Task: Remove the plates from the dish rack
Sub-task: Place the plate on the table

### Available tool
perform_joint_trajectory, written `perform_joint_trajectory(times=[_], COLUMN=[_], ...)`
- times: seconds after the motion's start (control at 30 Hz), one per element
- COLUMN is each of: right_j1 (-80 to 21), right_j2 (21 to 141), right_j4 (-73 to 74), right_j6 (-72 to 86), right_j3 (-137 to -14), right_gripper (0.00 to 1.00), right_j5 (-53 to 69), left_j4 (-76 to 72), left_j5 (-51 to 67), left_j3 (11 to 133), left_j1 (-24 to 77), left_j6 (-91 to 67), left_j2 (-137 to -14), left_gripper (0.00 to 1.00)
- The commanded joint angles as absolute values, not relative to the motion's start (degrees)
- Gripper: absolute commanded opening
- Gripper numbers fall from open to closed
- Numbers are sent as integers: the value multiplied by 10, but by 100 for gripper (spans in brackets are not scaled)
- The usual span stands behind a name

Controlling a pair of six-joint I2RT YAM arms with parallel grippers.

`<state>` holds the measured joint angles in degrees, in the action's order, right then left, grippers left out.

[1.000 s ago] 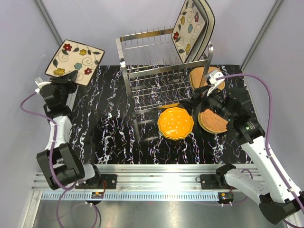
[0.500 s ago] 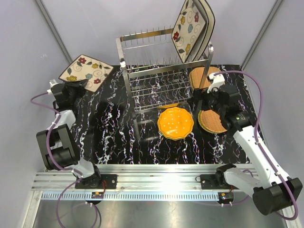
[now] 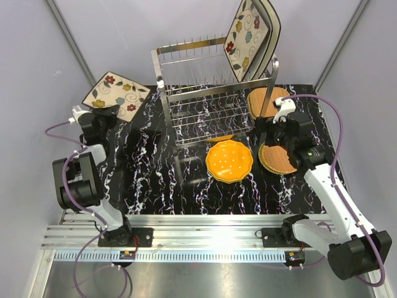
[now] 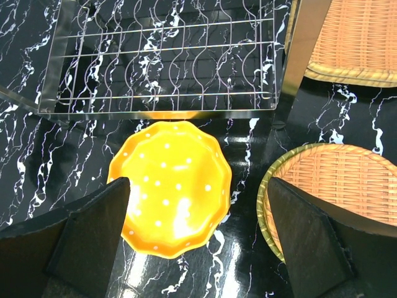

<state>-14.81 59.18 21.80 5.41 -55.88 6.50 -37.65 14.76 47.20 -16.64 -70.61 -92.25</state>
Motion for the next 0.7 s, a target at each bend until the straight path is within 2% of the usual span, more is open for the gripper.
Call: perform_joint_trajectory(times=[0.0, 0.47, 0.67], right_j1=[-141, -120, -112], right_j2=[593, 617, 626], right_j4=[199, 203, 207], right_j6=[52, 49, 48], right_j3=[-556, -569, -570], right_gripper=[100, 100, 100], right_j5=[53, 54, 56], left_j4=[-622, -681, -664], left_j5=[95, 37, 25], left_j3=[499, 550, 584], left_j1=[-169, -137, -129], left_j6=[-719, -740, -747], left_j2=[-934, -1107, -1157], left_gripper=[0, 0, 3])
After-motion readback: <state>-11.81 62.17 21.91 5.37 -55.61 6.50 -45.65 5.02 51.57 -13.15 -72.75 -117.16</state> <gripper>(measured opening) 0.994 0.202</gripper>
